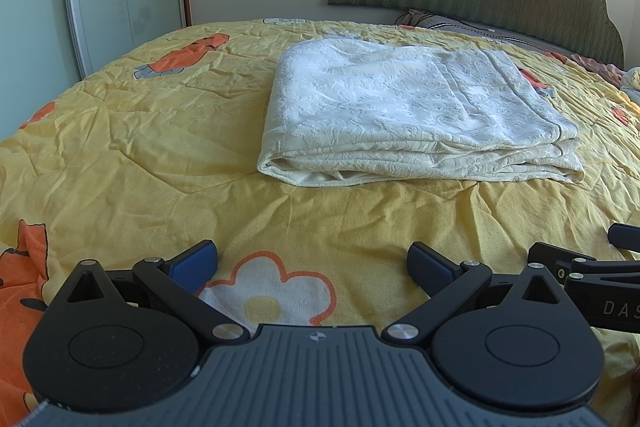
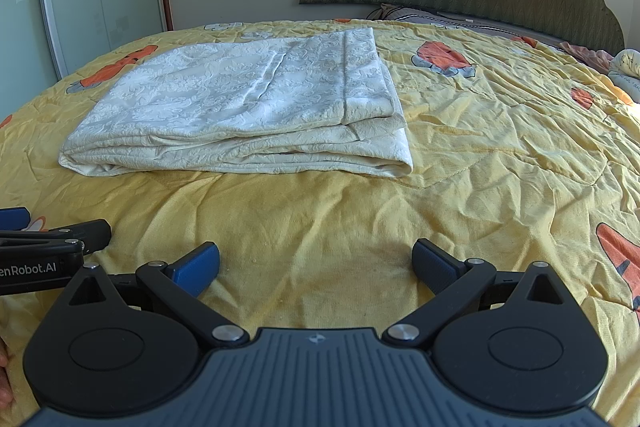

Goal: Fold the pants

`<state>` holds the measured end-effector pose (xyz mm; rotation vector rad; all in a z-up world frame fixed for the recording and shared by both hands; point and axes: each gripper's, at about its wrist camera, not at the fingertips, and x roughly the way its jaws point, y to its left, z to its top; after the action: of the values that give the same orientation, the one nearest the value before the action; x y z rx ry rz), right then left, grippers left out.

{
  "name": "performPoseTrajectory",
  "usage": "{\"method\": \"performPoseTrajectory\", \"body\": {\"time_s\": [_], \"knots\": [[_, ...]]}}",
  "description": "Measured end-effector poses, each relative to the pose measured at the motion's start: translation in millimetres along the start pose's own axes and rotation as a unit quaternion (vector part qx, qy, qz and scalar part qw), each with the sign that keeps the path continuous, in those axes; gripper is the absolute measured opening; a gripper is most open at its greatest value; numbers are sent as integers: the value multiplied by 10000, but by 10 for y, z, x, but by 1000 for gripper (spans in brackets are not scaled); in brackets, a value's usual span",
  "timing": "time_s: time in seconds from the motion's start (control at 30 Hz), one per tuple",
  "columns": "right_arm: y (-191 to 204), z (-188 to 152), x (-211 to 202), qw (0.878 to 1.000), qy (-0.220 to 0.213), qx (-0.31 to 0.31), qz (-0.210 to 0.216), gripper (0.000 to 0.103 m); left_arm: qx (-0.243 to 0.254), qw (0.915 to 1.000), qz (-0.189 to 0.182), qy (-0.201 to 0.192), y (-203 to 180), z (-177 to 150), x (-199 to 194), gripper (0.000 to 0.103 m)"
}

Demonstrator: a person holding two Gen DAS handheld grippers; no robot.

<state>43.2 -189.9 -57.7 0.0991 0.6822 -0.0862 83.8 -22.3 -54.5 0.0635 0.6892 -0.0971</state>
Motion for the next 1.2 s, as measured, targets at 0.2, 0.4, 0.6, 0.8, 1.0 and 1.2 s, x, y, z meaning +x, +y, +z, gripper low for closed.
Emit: {"method": "performPoseTrajectory", "body": {"time_s": [0.2,0.4,0.6,0.8,1.0,1.2], "knots": [[0,0,0,10000,-1,1,0,103,1,10000,0,0,-2,0,0,103],[1,1,-1,10000,-2,4,-1,103,-1,10000,0,0,-2,0,0,103],[-6,0,-3,10000,-4,13,-3,103,-1,10000,0,1,0,-1,0,103],[-10,-1,-10,10000,-12,67,-50,103,-1,10000,1,1,-1,-1,1,103],[-9,-2,-12,10000,-7,55,-61,103,-2,10000,0,1,0,-1,0,103],[-8,-2,-11,10000,-8,57,-62,103,-3,10000,-1,1,-1,0,0,103]]}}
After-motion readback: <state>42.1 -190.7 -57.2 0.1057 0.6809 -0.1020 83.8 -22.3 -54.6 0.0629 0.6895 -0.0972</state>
